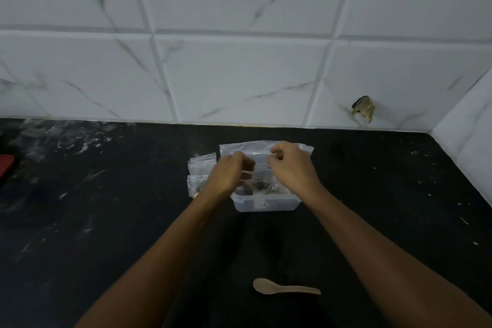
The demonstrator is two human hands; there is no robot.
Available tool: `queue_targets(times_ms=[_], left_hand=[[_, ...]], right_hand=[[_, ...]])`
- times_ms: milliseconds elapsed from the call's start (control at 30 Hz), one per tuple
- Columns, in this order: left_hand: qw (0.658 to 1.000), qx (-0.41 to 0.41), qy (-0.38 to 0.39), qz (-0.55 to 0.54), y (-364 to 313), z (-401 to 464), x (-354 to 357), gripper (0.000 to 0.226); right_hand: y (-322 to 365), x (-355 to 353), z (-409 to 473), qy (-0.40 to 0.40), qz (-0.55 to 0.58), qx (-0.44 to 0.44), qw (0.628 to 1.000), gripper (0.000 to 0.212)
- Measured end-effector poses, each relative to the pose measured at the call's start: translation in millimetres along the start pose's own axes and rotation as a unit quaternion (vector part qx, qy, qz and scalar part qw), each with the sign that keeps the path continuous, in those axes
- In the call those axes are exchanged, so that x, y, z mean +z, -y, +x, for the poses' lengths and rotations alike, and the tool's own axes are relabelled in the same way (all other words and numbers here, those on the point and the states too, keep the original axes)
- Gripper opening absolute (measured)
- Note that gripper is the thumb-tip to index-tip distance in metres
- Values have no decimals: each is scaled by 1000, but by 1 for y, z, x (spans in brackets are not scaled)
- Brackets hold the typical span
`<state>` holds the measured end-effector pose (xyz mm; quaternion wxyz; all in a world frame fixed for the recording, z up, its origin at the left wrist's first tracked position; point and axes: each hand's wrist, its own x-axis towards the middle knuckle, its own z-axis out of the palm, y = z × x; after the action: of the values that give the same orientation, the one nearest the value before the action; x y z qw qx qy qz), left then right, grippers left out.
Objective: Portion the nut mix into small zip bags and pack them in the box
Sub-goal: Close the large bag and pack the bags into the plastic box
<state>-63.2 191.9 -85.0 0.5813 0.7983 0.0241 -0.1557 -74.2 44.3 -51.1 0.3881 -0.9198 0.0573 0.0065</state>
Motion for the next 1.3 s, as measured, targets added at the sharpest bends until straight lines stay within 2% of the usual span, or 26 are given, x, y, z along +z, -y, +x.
queue_targets(times_ms=[100, 167, 233, 300, 433, 500, 667, 833, 900, 967, 1000, 1133, 1300], left_hand=[[993, -4, -90, -83, 12, -22, -36, 36], [982, -41, -142, -121, 24, -26, -58, 35], [974, -82, -157, -139, 39, -28, -73, 38], [972, -114, -147, -142, 49, -35, -81, 40], [970, -154, -142, -126, 68, -38, -79, 29], [962, -177, -135, -158, 71, -38, -75, 21], [954, -183, -131, -201, 70, -36, -66, 32], [957, -194, -102, -190, 70, -36, -66, 25], [957, -200, -97, -188, 73, -37, -68, 24], [956, -197, -97, -193, 77, -40, -68, 28], [956, -195, -100, -197, 78, -42, -68, 29], [960, -164, -136, -182, 82, -55, -63, 29], [978, -21, -135, -160, 58, -74, -59, 39]], right_hand=[[25, 22, -26, 61, 140, 21, 988, 15], [34, 45, -37, 119, 248, 61, 959, 18], [39, 72, -42, 180, 317, 110, 925, 22], [37, 101, -41, 219, 315, 152, 911, 23], [35, 134, -38, 235, 269, 200, 912, 27], [34, 141, -35, 213, 249, 201, 923, 29], [33, 155, -24, 169, 216, 224, 935, 41], [36, 160, -21, 152, 243, 243, 927, 42], [39, 163, -24, 148, 279, 257, 913, 41], [39, 170, -26, 145, 316, 273, 897, 50], [38, 174, -28, 149, 320, 276, 894, 50], [44, 173, -40, 181, 294, 235, 909, 21], [61, 141, -46, 179, 252, 148, 940, 24]])
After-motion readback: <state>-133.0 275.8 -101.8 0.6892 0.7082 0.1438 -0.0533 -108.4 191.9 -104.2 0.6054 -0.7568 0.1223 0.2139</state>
